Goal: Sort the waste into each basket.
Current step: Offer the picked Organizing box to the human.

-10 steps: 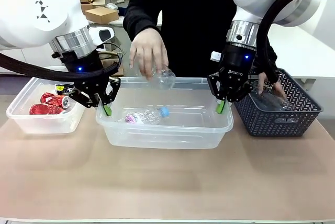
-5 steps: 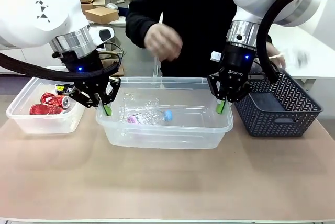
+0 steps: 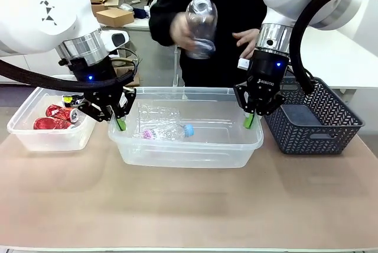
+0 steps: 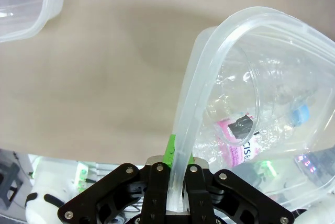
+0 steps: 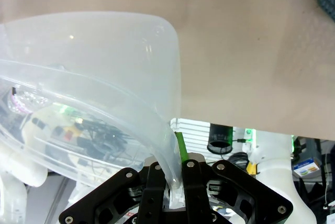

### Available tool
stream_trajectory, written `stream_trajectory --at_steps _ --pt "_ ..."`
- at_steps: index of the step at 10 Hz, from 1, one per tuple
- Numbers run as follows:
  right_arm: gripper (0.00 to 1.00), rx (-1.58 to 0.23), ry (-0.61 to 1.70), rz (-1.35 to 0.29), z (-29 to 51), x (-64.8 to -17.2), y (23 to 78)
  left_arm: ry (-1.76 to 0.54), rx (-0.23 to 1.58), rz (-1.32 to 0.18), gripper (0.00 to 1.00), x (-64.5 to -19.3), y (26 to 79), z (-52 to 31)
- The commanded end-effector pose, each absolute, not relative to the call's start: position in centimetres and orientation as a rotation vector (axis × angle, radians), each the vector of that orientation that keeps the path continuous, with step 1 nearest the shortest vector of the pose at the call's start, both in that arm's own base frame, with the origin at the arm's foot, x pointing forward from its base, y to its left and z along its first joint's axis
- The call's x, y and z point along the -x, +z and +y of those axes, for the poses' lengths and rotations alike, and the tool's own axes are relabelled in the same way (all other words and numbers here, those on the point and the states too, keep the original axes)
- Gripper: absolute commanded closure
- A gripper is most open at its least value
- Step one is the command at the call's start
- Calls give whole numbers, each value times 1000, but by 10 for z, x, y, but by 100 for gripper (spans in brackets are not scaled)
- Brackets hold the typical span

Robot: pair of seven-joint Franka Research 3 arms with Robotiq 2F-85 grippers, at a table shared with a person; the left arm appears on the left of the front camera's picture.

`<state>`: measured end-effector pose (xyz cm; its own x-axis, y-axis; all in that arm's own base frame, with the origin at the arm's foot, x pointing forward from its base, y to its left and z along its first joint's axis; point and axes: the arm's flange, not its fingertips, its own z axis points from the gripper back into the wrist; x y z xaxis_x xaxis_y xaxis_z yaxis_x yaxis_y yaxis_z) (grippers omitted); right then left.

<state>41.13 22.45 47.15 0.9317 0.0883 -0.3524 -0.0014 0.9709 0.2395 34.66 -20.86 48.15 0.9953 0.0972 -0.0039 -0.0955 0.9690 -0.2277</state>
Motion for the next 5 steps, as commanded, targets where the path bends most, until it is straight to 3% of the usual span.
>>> stream_trajectory --at_steps 1,5 --pt "96 -247 55 363 225 -410 477 114 241 -15 96 -350 485 -206" --pt "96 -247 55 363 225 -410 477 114 241 -15 96 -350 485 -206"
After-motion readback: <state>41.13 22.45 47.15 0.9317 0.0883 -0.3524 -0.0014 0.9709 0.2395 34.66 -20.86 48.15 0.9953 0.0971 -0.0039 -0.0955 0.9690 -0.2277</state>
